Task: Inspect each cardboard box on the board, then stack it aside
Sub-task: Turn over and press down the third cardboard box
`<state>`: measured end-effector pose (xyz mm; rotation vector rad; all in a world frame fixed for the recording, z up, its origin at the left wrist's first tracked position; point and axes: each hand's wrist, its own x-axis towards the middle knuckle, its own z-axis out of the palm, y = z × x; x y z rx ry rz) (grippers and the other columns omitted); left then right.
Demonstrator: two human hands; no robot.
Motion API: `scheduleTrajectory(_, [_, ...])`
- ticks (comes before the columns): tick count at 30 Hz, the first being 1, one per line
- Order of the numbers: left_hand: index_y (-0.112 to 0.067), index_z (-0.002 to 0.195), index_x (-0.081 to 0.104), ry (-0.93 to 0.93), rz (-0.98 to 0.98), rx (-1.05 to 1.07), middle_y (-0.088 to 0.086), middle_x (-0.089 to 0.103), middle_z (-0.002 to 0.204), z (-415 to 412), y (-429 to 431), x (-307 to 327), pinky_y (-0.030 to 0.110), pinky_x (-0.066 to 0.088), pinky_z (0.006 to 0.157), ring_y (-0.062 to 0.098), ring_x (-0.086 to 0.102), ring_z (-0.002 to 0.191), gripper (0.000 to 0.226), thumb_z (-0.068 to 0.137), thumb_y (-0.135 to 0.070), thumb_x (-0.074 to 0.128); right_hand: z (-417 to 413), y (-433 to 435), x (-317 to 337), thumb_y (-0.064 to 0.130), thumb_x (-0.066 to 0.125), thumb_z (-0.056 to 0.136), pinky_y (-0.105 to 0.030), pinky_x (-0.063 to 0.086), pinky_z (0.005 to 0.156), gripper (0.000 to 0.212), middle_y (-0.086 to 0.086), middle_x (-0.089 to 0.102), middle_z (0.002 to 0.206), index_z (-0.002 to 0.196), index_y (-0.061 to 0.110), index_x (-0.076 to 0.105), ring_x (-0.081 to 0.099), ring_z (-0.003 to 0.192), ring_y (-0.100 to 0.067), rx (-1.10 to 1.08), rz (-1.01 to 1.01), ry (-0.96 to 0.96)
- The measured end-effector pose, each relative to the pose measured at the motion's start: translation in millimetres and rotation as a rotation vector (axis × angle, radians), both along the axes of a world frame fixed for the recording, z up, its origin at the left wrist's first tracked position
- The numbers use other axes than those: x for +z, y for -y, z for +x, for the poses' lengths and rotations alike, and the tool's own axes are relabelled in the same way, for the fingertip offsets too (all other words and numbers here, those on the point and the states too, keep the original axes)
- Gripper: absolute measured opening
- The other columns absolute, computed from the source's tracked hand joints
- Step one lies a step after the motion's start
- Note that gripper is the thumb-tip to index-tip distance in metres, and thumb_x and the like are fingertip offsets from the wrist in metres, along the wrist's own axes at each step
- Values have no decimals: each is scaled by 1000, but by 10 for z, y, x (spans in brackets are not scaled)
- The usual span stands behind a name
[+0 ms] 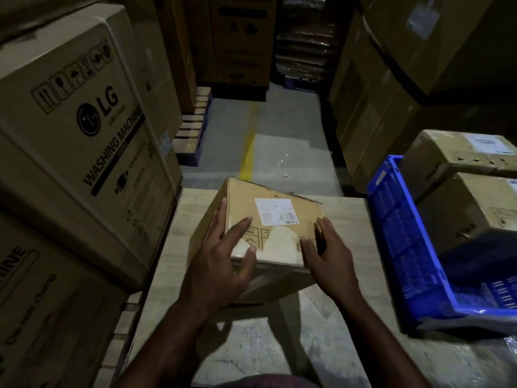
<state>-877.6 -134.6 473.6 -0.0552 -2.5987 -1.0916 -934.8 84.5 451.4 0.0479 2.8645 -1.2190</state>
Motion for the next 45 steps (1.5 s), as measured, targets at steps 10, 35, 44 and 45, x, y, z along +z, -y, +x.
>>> scheduleTrajectory(10, [-16, 138, 59, -77, 174, -17, 0, 24, 164, 38, 213, -87, 16, 47, 99, 7, 40, 141, 57, 85, -37, 53, -111, -54, -47, 36, 51, 103, -44, 58, 87, 27, 3, 72, 110, 124, 22, 61, 68, 99, -16, -108, -370, 264])
scheduleTrajectory(35, [-27, 141, 52, -121, 497, 143, -9, 33, 160, 137, -43, -752, 50, 53, 99, 17, 39, 144, 52, 89, -33, 52, 220, -302, -201, 37, 54, 101, -38, 53, 99, 35, 10, 73, 117, 135, 33, 59, 68, 109, -8, -60, -601, 151])
scheduleTrajectory(44, [-26, 139, 51, -95, 541, 208, -2, 41, 154, 148, -105, -688, 10, 49, 90, -11, 43, 132, 54, 86, -39, 48, 208, -231, 244, 35, 58, 96, 0, 42, 84, 47, 46, 61, 107, 132, 57, 36, 55, 105, 23, 86, -401, -94])
scheduleTrajectory(45, [-24, 139, 51, -86, 536, 216, 1, 43, 152, 156, -130, -704, 7, 46, 91, -15, 42, 130, 55, 86, -40, 47, 191, -225, 282, 36, 59, 96, 1, 40, 85, 48, 45, 61, 107, 132, 57, 35, 54, 106, 24, 89, -361, -127])
